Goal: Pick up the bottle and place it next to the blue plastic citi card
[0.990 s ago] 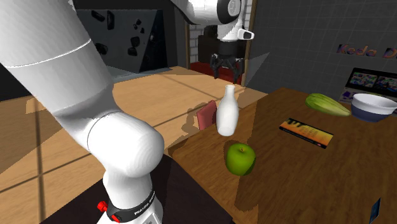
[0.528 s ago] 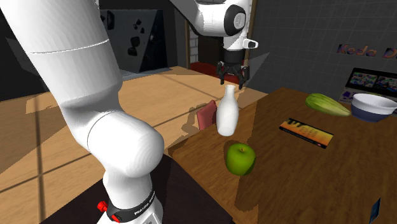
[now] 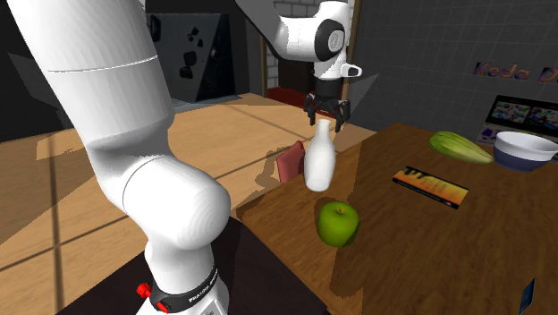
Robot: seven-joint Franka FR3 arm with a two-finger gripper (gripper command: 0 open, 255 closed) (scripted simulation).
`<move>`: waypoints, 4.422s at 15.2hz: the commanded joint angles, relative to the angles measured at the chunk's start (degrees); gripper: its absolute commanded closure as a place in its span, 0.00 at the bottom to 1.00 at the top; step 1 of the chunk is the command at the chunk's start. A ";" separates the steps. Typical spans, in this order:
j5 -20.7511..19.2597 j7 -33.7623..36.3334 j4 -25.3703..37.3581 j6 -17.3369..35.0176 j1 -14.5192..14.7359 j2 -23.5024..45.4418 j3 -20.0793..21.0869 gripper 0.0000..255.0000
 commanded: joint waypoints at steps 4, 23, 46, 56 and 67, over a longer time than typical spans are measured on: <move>0.00 0.01 -0.02 0.03 0.00 0.00 0.00 1.00; -0.22 0.19 5.31 -7.61 0.03 -2.31 0.10 1.00; -0.22 0.22 22.43 -25.33 0.11 -2.93 0.23 1.00; -0.03 0.08 32.44 -33.43 0.11 -1.00 0.18 1.00; 0.38 -0.21 46.33 -43.18 0.00 3.15 0.01 1.00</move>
